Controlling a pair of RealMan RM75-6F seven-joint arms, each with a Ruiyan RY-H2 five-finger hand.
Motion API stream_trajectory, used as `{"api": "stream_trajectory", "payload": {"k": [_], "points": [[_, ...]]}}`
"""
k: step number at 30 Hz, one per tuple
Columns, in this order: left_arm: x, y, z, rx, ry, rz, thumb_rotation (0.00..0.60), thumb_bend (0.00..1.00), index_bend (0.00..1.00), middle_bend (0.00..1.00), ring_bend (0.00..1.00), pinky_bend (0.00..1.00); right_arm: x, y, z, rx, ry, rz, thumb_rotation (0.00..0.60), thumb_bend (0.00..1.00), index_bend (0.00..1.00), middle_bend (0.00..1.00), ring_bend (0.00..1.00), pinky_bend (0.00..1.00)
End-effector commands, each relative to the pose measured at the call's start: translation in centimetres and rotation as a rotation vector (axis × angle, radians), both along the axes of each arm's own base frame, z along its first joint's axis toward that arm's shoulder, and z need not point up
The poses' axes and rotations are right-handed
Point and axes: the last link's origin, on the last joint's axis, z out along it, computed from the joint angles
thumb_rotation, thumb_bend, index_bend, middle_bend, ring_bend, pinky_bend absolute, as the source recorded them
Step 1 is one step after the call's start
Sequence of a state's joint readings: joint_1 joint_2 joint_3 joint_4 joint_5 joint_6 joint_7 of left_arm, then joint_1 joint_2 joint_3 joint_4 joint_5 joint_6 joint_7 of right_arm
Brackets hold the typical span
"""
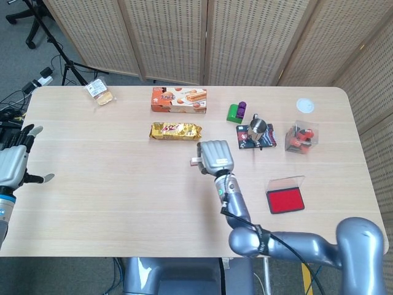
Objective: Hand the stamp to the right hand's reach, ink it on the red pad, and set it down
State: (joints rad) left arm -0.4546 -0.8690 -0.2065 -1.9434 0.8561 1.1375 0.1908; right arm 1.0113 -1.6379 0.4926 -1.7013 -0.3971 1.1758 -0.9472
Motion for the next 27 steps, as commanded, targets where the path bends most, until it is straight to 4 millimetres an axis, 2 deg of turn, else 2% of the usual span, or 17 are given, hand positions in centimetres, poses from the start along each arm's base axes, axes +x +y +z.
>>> {"api": "stream_trajectory", "payload": {"k": [1, 4, 6, 13, 16, 19, 27], "points": [[0.1, -0.1, -0.2, -0.002, 0.006, -0.003, 0.6, 0.09, 0.0, 0.0, 0.0, 0.0, -4.5, 1.4, 4.3, -0.016, 0.024, -0.006, 0.6, 0.47, 0.57, 1.0, 1.0, 1.0], [0.2, -0.1, -0.5, -0.004, 0.017, -0.003, 0.6, 0.09, 0.0, 0.0, 0.0, 0.0, -7.5, 2.3, 6.8, -0.025, 0.058, -0.003, 0.6, 0.49, 0.57, 1.0, 1.0, 1.0], [0.3, -0.1, -0.8, -0.007, 0.032, -0.005, 0.6, 0.09, 0.0, 0.0, 0.0, 0.0, -11.3, 3.6, 9.3, -0.028, 0.093, -0.029, 0.6, 0.5, 0.57, 1.0, 1.0, 1.0], [0.4, -0.1, -1.6, -0.016, 0.056, -0.001, 0.6, 0.09, 0.0, 0.0, 0.0, 0.0, -17.5, 6.7, 13.0, 0.002, 0.118, -0.035, 0.6, 0.5, 0.57, 1.0, 1.0, 1.0], [0.5, -0.1, -1.8, -0.014, 0.064, -0.002, 0.6, 0.09, 0.0, 0.0, 0.0, 0.0, -19.9, 8.3, 13.5, 0.025, 0.117, -0.065, 0.6, 0.51, 0.57, 1.0, 1.0, 1.0], [0.6, -0.1, -1.9, -0.011, 0.066, -0.002, 0.6, 0.09, 0.0, 0.0, 0.0, 0.0, -21.8, 9.4, 13.1, 0.05, 0.088, -0.098, 0.6, 0.51, 0.57, 1.0, 1.0, 1.0], [0.8, -0.5, -1.8, -0.006, 0.064, -0.01, 0.6, 0.09, 0.0, 0.0, 0.0, 0.0, -24.1, 9.3, 11.4, 0.051, 0.045, -0.111, 0.6, 0.52, 0.57, 1.0, 1.0, 1.0]]}}
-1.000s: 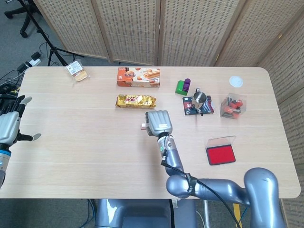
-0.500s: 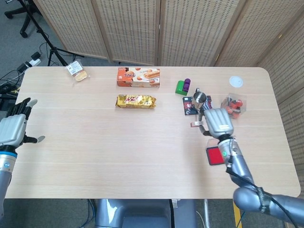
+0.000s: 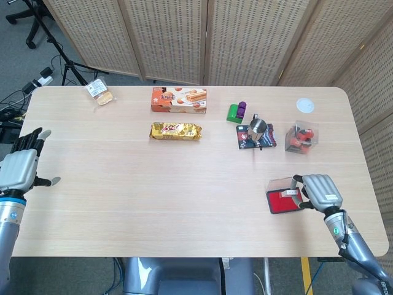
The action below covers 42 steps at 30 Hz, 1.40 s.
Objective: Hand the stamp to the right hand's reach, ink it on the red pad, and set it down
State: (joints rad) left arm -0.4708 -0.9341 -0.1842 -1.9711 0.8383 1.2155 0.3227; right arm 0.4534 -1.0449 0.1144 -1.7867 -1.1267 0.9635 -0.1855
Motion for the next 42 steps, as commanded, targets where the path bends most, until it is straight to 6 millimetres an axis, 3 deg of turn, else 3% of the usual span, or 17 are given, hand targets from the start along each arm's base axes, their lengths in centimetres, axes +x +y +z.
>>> {"api": "stream_trajectory", "payload": {"k": [1, 15, 28, 42], "points": [[0.0, -0.1, 0.0, -0.002, -0.001, -0.002, 0.6, 0.09, 0.0, 0.0, 0.0, 0.0, -1.6, 0.0, -1.3, 0.006, -0.022, -0.027, 0.6, 0.52, 0.57, 1.0, 1.0, 1.0], [0.0, -0.2, -0.2, -0.01, 0.004, -0.006, 0.6, 0.09, 0.0, 0.0, 0.0, 0.0, -4.4, -0.5, -3.8, -0.028, -0.104, -0.087, 0.6, 0.52, 0.57, 1.0, 1.0, 1.0], [0.1, -0.3, -0.5, -0.017, 0.004, -0.009, 0.6, 0.09, 0.0, 0.0, 0.0, 0.0, -4.7, -0.5, -5.6, -0.028, -0.113, -0.059, 0.6, 0.52, 0.58, 1.0, 1.0, 1.0], [0.0, -0.2, -0.7, -0.02, 0.01, -0.005, 0.6, 0.1, 0.0, 0.0, 0.0, 0.0, -5.5, -0.7, -6.0, -0.031, -0.095, -0.063, 0.6, 0.52, 0.58, 1.0, 1.0, 1.0]]}}
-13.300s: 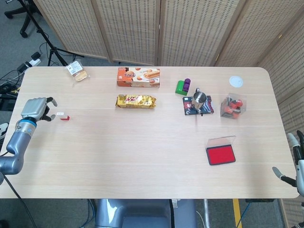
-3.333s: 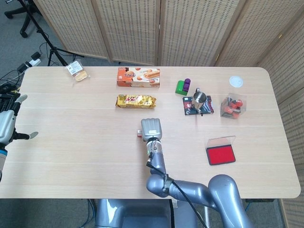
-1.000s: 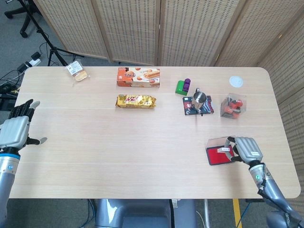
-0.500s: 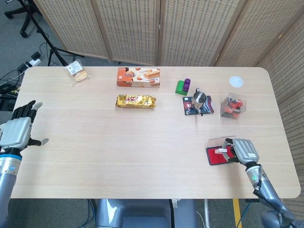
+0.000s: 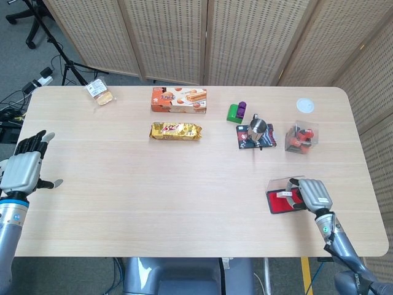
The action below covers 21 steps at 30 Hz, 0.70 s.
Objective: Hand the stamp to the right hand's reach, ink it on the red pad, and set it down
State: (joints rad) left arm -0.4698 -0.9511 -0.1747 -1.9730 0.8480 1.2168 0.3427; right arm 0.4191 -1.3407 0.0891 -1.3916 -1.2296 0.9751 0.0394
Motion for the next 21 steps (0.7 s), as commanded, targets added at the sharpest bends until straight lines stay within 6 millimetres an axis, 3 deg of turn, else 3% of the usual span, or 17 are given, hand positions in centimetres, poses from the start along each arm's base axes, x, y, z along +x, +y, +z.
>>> {"api": "stream_trajectory", "payload": {"k": [1, 21], "points": [[0.0, 0.0, 0.0, -0.001, 0.001, 0.001, 0.6, 0.1, 0.0, 0.0, 0.0, 0.0, -0.2, 0.1, -0.1, 0.004, -0.001, -0.006, 0.6, 0.52, 0.58, 1.0, 1.0, 1.0], [0.0, -0.1, -0.4, -0.008, 0.006, 0.005, 0.6, 0.1, 0.0, 0.0, 0.0, 0.0, -1.3, 0.4, -1.4, 0.04, 0.026, -0.024, 0.6, 0.52, 0.58, 1.0, 1.0, 1.0]]}}
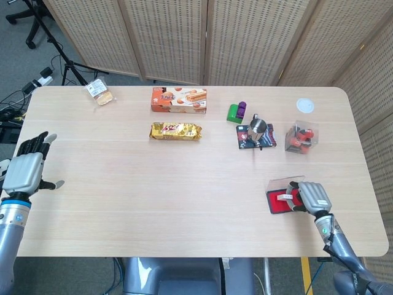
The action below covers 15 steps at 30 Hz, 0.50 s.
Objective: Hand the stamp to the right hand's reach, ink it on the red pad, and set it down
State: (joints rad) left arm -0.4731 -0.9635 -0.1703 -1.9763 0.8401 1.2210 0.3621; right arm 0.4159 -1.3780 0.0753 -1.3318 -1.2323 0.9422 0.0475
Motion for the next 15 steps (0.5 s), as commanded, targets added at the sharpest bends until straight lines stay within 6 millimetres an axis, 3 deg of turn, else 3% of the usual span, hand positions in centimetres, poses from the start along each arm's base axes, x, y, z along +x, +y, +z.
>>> {"api": "stream_trajectory", "payload": {"k": [1, 15], "points": [[-0.03, -0.01, 0.01, 0.001, 0.0, 0.001, 0.6, 0.1, 0.0, 0.0, 0.0, 0.0, -0.14, 0.11, -0.25, 0.009, 0.007, -0.001, 0.6, 0.52, 0.58, 1.0, 1.0, 1.0], [-0.03, -0.01, 0.14, 0.005, -0.006, 0.001, 0.6, 0.1, 0.0, 0.0, 0.0, 0.0, -0.18, 0.1, -0.53, 0.011, 0.013, -0.005, 0.6, 0.52, 0.58, 1.0, 1.0, 1.0]]}}
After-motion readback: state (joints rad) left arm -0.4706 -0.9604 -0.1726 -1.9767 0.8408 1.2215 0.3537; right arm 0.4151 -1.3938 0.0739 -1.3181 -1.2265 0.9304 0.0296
